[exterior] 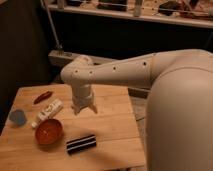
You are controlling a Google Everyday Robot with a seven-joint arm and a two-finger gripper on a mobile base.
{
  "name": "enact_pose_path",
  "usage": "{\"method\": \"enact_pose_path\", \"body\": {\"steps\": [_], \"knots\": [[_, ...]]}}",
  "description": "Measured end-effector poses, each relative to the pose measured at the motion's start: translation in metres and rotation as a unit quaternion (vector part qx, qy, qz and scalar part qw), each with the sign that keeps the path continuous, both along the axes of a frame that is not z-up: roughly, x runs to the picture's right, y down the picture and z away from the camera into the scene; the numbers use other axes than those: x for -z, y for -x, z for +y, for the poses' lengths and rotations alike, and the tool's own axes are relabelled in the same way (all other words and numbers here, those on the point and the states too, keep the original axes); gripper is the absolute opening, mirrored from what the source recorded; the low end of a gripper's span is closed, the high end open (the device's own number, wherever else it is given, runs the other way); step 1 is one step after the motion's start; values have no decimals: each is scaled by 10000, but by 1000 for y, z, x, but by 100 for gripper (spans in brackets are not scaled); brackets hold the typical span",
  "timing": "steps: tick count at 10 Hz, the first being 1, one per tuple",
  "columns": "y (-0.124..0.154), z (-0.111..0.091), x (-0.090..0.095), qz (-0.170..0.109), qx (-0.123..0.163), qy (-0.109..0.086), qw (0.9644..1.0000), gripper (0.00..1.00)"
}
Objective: Wipe the white sponge on the table
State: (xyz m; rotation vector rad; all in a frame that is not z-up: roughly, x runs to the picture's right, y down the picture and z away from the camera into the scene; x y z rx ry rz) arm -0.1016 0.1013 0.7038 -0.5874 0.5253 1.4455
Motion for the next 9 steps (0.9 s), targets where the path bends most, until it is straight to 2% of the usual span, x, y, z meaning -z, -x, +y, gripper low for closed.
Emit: {"method": "enact_pose_path", "body": {"steps": [5, 9], "knots": [[0, 0, 0, 0, 8, -12, 10000, 65], [6, -25, -17, 12, 29, -338, 9994, 65]]}}
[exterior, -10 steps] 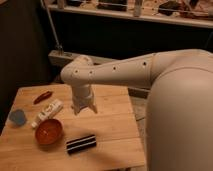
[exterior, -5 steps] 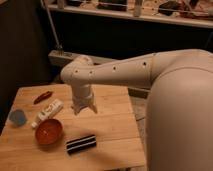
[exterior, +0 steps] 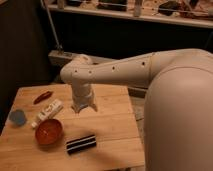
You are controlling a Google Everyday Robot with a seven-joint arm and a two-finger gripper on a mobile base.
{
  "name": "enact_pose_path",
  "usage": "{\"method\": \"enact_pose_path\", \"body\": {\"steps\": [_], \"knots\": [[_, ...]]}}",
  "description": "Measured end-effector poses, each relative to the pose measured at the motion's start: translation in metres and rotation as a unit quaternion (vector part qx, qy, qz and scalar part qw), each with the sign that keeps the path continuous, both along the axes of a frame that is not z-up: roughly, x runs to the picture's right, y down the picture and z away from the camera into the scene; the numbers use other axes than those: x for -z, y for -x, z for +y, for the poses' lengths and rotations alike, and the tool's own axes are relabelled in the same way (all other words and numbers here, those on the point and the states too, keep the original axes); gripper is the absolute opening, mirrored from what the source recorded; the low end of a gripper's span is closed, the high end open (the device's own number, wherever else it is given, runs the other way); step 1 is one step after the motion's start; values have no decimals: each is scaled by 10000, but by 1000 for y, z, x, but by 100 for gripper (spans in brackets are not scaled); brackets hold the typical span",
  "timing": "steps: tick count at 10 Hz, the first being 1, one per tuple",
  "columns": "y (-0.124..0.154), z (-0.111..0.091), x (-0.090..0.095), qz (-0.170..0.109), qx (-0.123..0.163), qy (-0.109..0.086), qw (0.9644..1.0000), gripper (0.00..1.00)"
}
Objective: Wipe the white sponge on the table
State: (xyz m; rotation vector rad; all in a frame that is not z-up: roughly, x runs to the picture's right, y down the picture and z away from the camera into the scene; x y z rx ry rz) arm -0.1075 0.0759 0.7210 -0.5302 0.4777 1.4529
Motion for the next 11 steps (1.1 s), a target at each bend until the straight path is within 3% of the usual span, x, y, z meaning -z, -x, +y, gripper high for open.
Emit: {"method": "enact_pose_path", "body": {"steps": [4, 7, 8, 11], "knots": [[8, -27, -28, -62, 35, -370, 9993, 65], [30, -26, -60, -401, 427, -508, 9970, 65], [35, -25, -67, -545, 601, -549, 9952, 65], [57, -11, -95, -1118, 1371, -641, 9821, 65]]}}
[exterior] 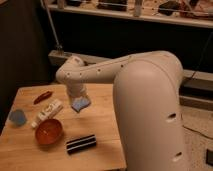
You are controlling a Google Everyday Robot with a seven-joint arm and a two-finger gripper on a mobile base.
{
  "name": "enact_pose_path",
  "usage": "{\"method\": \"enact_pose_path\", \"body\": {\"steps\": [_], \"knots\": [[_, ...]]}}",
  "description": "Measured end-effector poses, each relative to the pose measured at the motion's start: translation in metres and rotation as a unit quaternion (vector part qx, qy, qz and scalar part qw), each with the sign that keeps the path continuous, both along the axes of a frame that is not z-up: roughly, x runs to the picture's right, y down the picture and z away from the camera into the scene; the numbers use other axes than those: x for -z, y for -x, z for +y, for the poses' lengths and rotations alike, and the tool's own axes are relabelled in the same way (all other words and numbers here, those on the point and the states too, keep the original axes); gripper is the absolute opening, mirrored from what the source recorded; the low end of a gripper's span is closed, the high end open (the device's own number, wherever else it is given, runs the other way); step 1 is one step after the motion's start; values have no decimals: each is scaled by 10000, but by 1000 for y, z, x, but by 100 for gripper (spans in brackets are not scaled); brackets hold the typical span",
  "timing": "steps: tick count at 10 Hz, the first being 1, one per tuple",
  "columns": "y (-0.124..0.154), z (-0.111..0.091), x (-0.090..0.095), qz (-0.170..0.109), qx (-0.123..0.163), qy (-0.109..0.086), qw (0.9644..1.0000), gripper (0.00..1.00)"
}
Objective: Wipe the white sponge on the table
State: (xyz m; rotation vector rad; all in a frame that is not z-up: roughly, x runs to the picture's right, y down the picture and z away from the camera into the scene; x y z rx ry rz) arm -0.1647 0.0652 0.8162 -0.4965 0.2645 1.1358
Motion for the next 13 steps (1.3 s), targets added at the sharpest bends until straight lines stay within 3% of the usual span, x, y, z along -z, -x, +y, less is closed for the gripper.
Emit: {"method": "enact_pose_path", "body": {"steps": [4, 13], "knots": [[18, 12, -21, -202, 436, 70, 9988, 65], [35, 24, -62, -163, 777, 240, 9966, 65]]}}
